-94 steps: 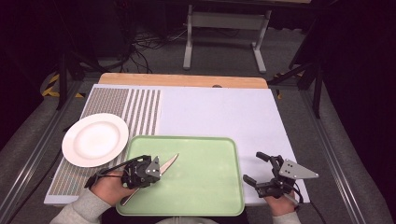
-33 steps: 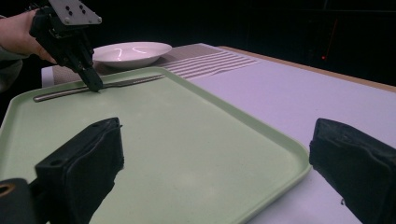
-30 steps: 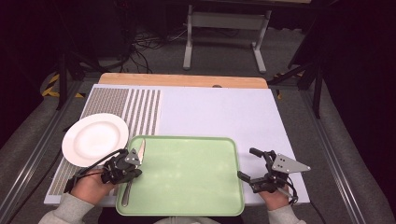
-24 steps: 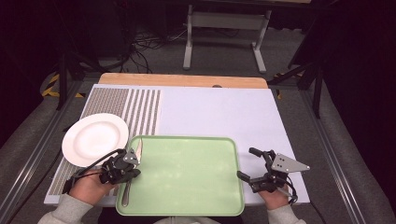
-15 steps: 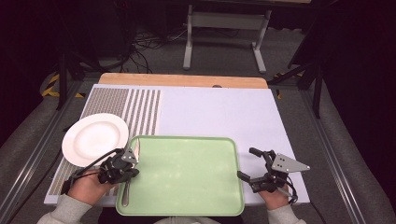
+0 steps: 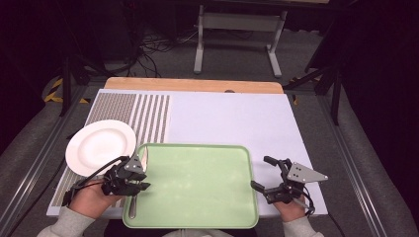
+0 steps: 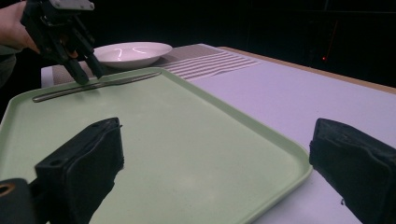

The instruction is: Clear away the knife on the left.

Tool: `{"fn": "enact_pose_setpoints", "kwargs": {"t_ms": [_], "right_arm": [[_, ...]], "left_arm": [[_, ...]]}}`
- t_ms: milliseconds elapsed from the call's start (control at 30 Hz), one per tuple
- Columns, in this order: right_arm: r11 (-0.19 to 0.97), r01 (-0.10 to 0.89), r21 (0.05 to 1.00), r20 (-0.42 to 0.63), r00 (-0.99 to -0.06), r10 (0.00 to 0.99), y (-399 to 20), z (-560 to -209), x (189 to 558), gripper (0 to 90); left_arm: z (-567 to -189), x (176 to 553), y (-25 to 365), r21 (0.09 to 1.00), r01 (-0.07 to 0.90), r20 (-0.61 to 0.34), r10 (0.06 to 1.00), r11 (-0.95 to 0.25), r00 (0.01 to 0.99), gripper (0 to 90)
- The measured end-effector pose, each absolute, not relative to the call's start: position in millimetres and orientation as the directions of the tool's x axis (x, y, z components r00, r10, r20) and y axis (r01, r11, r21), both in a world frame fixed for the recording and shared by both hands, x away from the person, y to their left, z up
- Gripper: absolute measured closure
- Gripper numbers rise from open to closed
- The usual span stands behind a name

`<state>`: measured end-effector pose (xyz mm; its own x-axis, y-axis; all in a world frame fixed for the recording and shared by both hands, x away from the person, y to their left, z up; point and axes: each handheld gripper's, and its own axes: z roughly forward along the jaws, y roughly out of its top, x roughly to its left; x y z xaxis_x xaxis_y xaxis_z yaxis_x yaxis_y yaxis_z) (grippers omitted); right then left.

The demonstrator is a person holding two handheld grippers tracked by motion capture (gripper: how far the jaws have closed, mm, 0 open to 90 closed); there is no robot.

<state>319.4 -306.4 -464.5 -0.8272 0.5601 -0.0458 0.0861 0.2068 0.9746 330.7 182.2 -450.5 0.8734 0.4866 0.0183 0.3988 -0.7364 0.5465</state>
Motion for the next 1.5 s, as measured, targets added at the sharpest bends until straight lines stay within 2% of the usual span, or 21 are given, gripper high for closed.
{"fn": "enact_pose_setpoints", "kwargs": {"t_ms": [67,133,233,267,300,400,600,967,1167,1500], "right_arm": [[0.209,0.086,0.974,-0.047,-0.827,0.56,-306.3,-464.5,319.5,3.5],[0.205,0.087,0.975,-0.044,-0.828,0.559,-306.4,-464.7,320.0,3.5],[0.207,0.084,0.975,-0.047,-0.827,0.561,-306.0,-464.2,319.8,3.5],[0.207,0.084,0.975,-0.047,-0.827,0.561,-306.0,-464.2,319.8,3.5],[0.209,0.083,0.974,-0.05,-0.828,0.559,-305.9,-464.1,319.5,3.5],[0.205,0.081,0.975,-0.049,-0.827,0.56,-306.3,-464.0,319.6,3.5],[0.203,0.082,0.976,-0.046,-0.829,0.557,-305.7,-464.1,320.3,3.5],[0.207,0.083,0.975,-0.047,-0.83,0.556,-304.7,-464.1,320.2,3.5],[0.203,0.084,0.976,-0.045,-0.829,0.557,-305.1,-464.3,320.2,3.5],[0.209,0.089,0.974,-0.043,-0.832,0.554,-304.5,-465.2,320.0,3.5]], "left_arm": [[-446.7,329.1,183.8,0.572,0.374,0.032,0.476,-0.73,0.879,36.3],[-443.1,327.2,186.9,0.605,0.34,0.045,0.458,-0.719,0.888,28.0],[-438.3,325.2,194.4,0.661,0.31,0.052,0.454,-0.684,0.889,17.3],[-438.3,325.2,194.4,0.661,0.31,0.052,0.454,-0.684,0.889,15.0],[-435.7,323.4,203.5,0.709,0.295,0.041,0.455,-0.641,0.89,12.7],[-435.4,321.6,211.0,0.752,0.29,0.026,0.466,-0.593,0.885,7.5],[-444.8,313.7,234.8,0.864,0.25,-0.028,0.455,-0.437,0.89,2.7],[-471.9,298.3,269.5,0.963,0.159,-0.039,0.472,-0.219,0.881,1.3],[-482.7,297.5,278.6,0.961,0.159,-0.034,0.477,-0.225,0.878,0.7],[-484.3,299.7,280.3,0.963,0.195,-0.085,0.477,-0.186,0.875,0.5]]}}
